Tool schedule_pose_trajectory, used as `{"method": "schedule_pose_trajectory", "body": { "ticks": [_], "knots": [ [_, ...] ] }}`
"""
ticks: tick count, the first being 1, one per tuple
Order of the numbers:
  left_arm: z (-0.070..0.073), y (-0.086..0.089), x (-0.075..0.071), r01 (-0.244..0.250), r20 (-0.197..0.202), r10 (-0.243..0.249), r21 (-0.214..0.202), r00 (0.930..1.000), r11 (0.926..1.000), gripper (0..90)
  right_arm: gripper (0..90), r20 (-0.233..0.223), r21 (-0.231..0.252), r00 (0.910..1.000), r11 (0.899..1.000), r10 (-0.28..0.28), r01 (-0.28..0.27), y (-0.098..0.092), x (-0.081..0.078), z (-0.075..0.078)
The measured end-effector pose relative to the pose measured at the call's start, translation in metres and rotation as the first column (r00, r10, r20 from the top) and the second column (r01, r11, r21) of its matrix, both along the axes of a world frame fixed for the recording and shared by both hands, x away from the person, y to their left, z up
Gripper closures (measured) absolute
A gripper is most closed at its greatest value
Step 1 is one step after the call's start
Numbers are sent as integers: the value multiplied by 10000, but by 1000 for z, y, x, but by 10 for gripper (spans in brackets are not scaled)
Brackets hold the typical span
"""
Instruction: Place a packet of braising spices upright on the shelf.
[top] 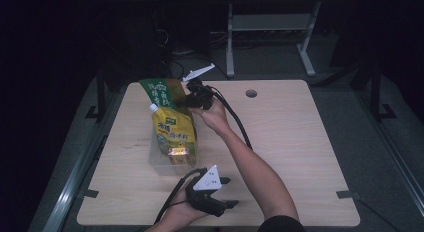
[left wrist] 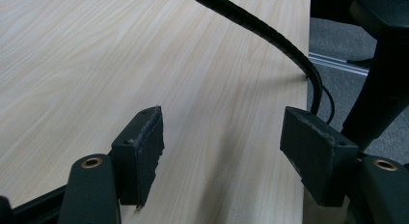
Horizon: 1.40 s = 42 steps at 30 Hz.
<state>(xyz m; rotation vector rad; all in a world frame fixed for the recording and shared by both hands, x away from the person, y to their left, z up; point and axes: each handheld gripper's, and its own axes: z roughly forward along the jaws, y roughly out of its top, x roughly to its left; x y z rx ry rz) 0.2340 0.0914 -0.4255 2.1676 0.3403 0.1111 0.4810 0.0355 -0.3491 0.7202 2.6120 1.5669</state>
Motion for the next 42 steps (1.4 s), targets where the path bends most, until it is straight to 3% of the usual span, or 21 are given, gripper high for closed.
{"method": "schedule_pose_trajectory", "body": {
  "ticks": [11, 16, 18, 27, 34, 42],
  "knots": [
    [-1, 0, 0, -47, -19, 47, 42, 10000, 10000, 311, 893, 204, -60, 9998, 10000, 63, -62, -20, -3, -13],
    [-1, 0, 0, -29, -38, 29, 47, 10000, 10000, 310, 879, 282, -214, 9996, 9998, 64, -58, -19, -4, -11],
    [-1, 0, 0, -44, -49, 45, 30, 10000, 10000, 310, 770, 326, -388, 9993, 9991, -177, 190, -20, -4, -10],
    [-1, 1, 1, -132, -81, 132, 40, 9999, 9999, 301, 576, -283, -501, 9985, 9977, -473, 458, -45, -4, -4],
    [-1, 3, 2, -121, -170, 122, 29, 9998, 9999, 302, 527, -492, -493, 9974, 9975, -535, 511, -66, -11, -1],
    [-1, 2, 3, -139, -158, 140, 73, 9998, 9999, 299, 517, -433, -506, 9967, 9965, -684, 662, -89, -20, 2]
  ]
}}
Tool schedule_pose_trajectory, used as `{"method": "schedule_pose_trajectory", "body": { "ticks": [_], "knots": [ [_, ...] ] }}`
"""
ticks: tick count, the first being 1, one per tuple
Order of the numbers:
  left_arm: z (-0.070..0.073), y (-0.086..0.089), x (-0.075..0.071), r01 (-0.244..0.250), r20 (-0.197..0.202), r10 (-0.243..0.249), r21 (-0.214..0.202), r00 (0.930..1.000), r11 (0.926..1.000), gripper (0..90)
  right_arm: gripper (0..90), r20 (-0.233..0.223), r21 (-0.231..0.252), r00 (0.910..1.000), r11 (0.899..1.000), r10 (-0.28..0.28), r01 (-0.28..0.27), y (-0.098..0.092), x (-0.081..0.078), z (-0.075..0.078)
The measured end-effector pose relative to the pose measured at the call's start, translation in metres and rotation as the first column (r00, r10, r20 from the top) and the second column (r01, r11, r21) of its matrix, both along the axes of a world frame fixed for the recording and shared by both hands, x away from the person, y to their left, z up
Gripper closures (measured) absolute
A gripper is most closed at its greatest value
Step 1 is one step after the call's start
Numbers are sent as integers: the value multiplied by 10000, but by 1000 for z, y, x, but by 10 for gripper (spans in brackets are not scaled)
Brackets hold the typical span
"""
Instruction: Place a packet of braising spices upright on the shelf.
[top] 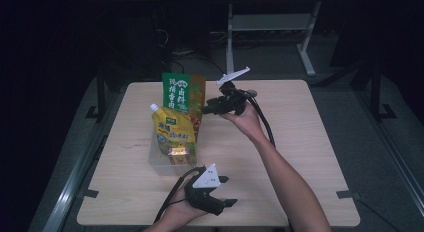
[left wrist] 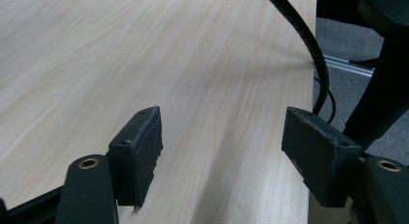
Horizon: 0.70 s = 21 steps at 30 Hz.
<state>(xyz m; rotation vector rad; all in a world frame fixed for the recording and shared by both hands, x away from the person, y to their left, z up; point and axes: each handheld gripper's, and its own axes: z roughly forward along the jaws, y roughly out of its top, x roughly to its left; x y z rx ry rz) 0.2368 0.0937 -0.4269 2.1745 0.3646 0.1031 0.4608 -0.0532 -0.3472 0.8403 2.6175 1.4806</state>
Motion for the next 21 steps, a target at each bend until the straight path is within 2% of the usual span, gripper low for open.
{"method": "schedule_pose_trajectory", "body": {
  "ticks": [7, 14, 21],
  "knots": [
    [0, -1, -1, 33, -23, -33, 26, 10000, 10000, 296, 508, -15, -142, 10000, 9999, -36, 36, -19, -11, 3],
    [1, 1, 1, -6, -16, 6, -35, 10000, 10000, 293, 500, -77, -30, 9995, 9995, -300, 300, -40, -18, 4],
    [1, 1, 1, 0, 43, 0, -12, 10000, 10000, 290, 484, -222, -118, 9994, 9996, -275, 273, -51, -25, 5]
  ]
}}
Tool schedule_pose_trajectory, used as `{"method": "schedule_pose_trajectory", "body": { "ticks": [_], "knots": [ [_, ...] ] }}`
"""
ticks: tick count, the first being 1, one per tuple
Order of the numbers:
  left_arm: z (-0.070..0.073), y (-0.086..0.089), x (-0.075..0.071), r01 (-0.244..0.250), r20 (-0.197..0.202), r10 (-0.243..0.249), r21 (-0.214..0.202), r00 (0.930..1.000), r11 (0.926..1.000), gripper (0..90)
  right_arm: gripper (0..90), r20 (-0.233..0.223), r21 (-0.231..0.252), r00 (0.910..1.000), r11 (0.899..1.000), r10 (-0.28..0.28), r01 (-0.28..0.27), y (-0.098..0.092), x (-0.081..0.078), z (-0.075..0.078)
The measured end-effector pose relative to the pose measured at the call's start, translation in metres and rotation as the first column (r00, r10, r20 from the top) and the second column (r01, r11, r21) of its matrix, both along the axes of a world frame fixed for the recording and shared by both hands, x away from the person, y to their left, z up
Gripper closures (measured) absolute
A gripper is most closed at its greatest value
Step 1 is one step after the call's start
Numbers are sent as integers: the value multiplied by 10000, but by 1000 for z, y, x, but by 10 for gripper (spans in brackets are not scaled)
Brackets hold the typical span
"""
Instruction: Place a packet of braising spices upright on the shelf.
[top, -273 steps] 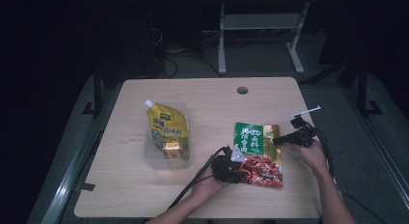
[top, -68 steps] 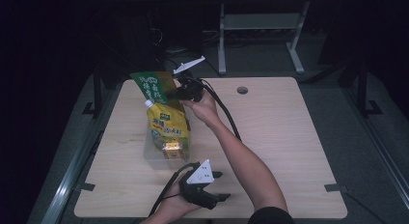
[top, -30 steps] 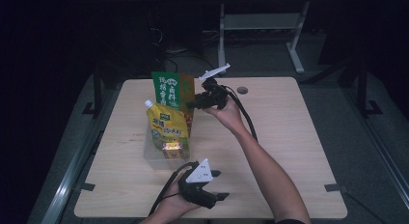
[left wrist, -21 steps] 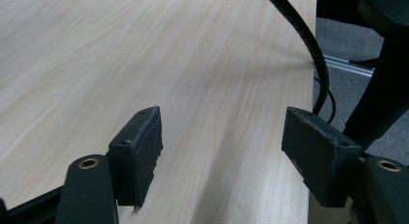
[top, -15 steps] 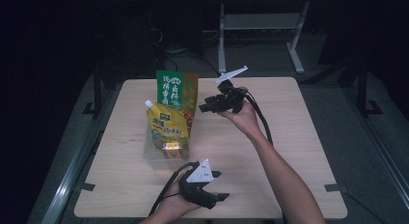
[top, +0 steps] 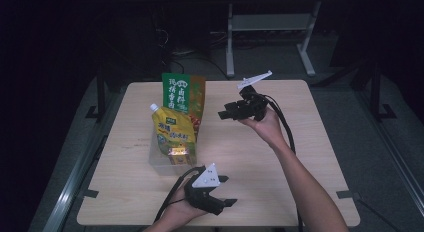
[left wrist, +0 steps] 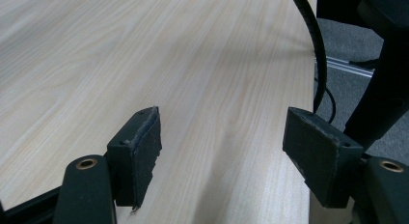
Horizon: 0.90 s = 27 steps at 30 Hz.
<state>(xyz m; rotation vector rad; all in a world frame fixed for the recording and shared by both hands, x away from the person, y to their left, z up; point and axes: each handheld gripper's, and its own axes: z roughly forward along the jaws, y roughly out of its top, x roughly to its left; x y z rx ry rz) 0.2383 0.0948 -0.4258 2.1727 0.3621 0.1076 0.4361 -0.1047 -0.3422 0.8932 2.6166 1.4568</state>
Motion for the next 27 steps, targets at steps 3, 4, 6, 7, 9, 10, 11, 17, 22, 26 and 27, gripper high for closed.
{"method": "schedule_pose_trajectory", "body": {
  "ticks": [3, 4, 6, 7, 9, 10, 11, 17, 22, 26, 27],
  "knots": [
    [0, 0, 0, -6, 12, 6, 6, 10000, 10000, 288, 482, 81, 50, 10000, 10000, -31, 30, -6, -7, 2],
    [0, 0, 0, -6, 12, 6, 6, 10000, 10000, 288, 476, -6, 81, 10000, 10000, -34, 34, -8, -8, 1],
    [0, 0, 0, 11, 8, -11, 40, 10000, 10000, 287, 475, -38, 90, 10000, 10000, -42, 43, -10, -9, 0],
    [0, 0, 0, -23, -41, 23, 28, 10000, 10000, 287, 466, -111, 76, 9999, 9999, -71, 72, -14, -12, -2],
    [0, 0, 0, -20, -17, 20, 45, 10000, 10000, 287, 466, -179, 74, 9998, 10000, -46, 47, -19, -14, -3],
    [0, 0, 0, -20, -17, 20, 45, 10000, 10000, 286, 466, -179, 74, 9998, 10000, -46, 47, -19, -14, -3],
    [0, 0, 0, -49, -20, 49, 11, 10000, 10000, 286, 463, -153, 106, 9998, 9999, -128, 130, -23, -19, -3],
    [0, 0, 0, -102, -76, 101, -80, 9999, 9999, 281, 455, -225, 73, 9994, 9996, -280, 282, -37, -30, -8],
    [0, 1, 1, -128, -62, 128, -76, 9999, 9999, 281, 448, -359, -30, 9987, 9994, -355, 354, -47, -39, -16],
    [0, 1, 1, -158, -68, 157, -103, 9999, 9998, 279, 437, -492, -76, 9981, 9993, -370, 366, -53, -45, -18],
    [0, 1, 1, -166, -72, 165, -111, 9998, 9998, 279, 437, -543, -105, 9978, 9992, -379, 373, -54, -46, -18]
  ]
}}
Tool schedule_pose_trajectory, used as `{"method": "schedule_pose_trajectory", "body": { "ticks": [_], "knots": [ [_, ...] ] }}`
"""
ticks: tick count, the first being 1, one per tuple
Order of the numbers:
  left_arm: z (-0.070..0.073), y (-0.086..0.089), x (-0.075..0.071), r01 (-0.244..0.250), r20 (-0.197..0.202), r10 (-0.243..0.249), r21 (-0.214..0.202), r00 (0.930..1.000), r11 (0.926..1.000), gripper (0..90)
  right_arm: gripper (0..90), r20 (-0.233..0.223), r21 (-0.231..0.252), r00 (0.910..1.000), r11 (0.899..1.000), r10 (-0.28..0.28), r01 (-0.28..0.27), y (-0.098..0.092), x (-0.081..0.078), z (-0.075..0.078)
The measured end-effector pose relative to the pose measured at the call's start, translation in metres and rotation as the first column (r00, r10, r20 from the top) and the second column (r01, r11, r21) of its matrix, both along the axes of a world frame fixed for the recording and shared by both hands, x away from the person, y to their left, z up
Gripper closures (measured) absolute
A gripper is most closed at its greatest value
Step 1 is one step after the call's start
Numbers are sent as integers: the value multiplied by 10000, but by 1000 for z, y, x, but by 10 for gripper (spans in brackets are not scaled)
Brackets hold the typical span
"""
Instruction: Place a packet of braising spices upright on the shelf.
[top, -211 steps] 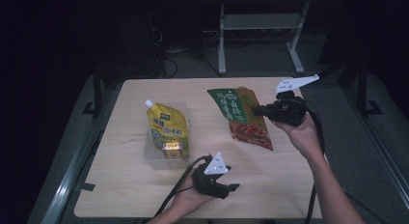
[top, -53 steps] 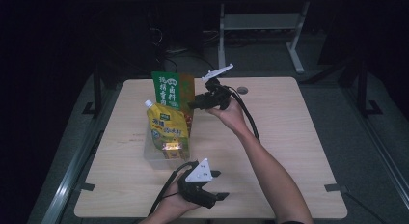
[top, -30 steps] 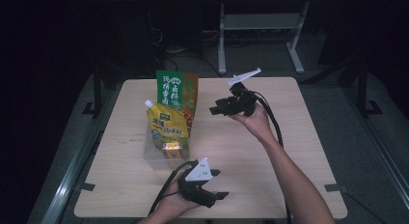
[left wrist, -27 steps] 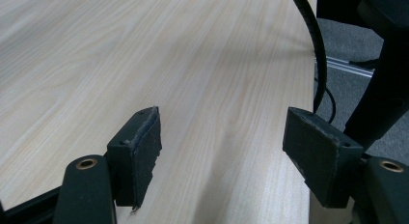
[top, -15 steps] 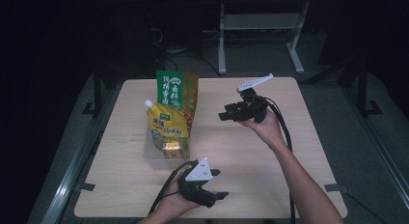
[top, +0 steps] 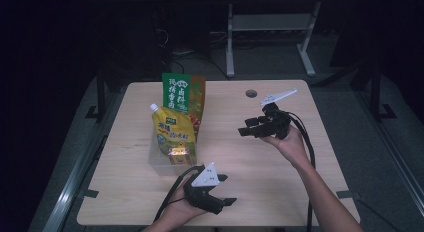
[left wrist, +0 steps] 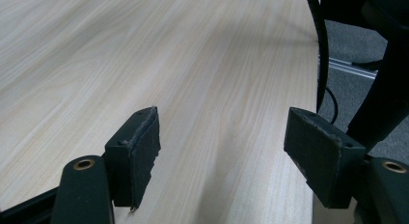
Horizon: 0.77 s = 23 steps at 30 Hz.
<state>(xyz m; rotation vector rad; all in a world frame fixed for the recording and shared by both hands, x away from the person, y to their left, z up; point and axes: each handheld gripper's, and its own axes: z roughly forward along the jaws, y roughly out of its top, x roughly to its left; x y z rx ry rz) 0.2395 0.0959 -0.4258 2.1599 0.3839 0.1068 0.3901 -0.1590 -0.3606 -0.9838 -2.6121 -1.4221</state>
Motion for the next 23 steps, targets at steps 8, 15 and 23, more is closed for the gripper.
{"method": "schedule_pose_trajectory", "body": {
  "ticks": [8, 15, 23],
  "knots": [
    [0, 1, 0, 2, 28, -2, 118, 10000, 9999, 279, 432, 37, 28, 9998, 9998, -212, 211, -16, -17, -4],
    [0, 1, 0, 69, 100, -70, 172, 9999, 9998, 278, 424, -286, -4, 9985, 9989, -476, 477, -33, -32, -16],
    [-1, 2, 0, 42, 22, -42, 81, 10000, 10000, 276, 415, -541, -71, 9965, 9980, -636, 633, -46, -47, -31]
  ]
}}
